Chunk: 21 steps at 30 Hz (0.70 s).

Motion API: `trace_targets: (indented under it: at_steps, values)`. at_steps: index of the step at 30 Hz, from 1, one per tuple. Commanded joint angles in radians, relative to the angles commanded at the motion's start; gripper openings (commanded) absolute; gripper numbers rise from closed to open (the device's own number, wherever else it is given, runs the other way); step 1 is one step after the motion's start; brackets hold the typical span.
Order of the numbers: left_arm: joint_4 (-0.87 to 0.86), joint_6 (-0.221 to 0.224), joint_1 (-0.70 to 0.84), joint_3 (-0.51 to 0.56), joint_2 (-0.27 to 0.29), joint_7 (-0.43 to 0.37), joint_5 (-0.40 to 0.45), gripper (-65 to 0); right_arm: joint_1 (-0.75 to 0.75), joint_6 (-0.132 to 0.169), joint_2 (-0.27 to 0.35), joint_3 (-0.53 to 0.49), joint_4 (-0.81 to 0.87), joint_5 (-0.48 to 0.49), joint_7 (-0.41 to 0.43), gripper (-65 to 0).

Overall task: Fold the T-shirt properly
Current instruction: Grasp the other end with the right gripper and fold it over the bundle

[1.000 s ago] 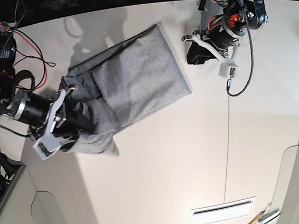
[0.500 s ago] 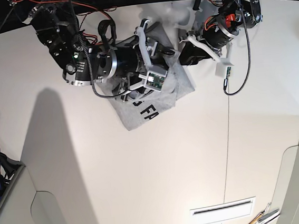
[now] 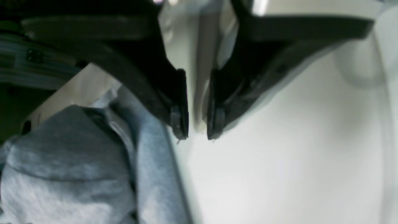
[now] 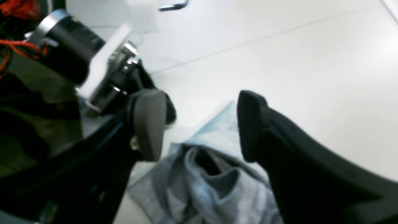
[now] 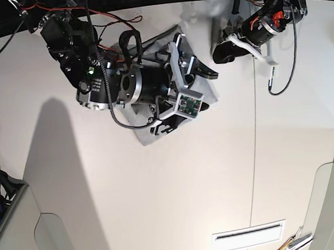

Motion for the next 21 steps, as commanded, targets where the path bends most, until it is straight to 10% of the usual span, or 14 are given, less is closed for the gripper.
trace_targets:
  at_steps: [5, 8, 10, 21]
  values:
    - [0.001, 0.000, 0.012, -0.057, 0.000, 0.063, -0.101, -53.0, 0.057, -0.127, -0.016, 0.122, 0.000, -0.119, 0.000, -29.4]
    - [0.001, 0.000, 0.012, -0.063, 0.000, 0.082, -0.151, -53.0, 0.059, -0.191, -0.012, 0.262, 0.000, -0.129, -0.004, -47.1]
    - [0.002, 0.000, 0.012, -0.063, -0.001, 0.082, -0.163, -53.0, 0.050, -0.203, -0.006, 0.347, -0.001, -0.129, -0.013, -65.0]
    - [0.187, 0.000, 0.012, -0.062, -0.002, 0.156, -0.316, -53.0, -0.067, -0.185, 0.065, 0.478, -0.060, -0.016, -0.038, -65.0]
